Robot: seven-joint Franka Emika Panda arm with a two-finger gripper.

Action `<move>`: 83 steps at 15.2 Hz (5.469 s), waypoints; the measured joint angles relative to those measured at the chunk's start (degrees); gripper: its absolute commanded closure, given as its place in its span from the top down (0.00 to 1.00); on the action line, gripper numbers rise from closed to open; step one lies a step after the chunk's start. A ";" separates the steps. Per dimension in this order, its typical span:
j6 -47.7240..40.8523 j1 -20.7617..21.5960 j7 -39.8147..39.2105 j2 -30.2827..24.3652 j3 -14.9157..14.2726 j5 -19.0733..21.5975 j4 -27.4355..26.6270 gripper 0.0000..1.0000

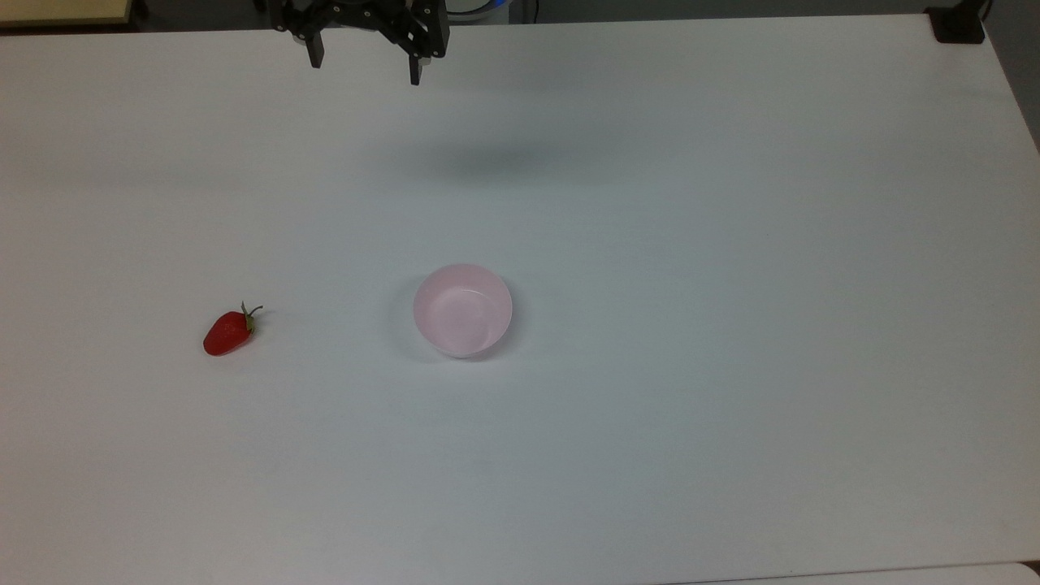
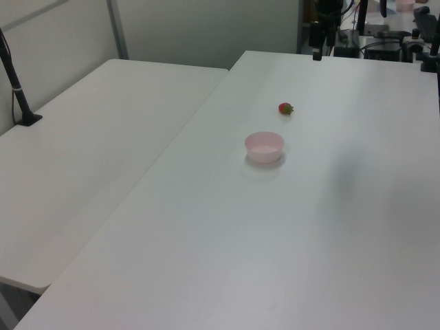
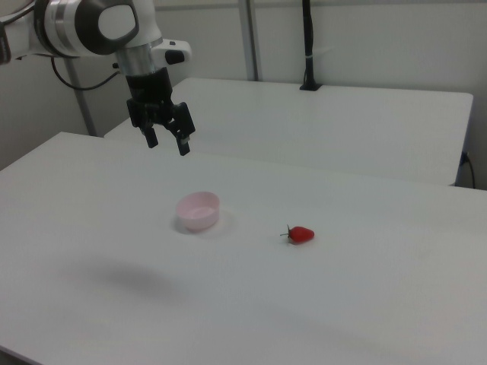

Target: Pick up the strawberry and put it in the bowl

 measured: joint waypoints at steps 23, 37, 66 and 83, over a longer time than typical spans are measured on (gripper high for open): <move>7.34 -1.42 0.53 5.39 -0.89 0.54 -0.65 1.00; 30.90 -12.13 22.11 23.30 -1.16 2.87 2.31 1.00; 43.67 -11.82 20.71 32.46 -1.76 -5.35 4.68 0.23; 27.12 -0.95 12.76 25.33 9.14 -5.43 1.30 0.64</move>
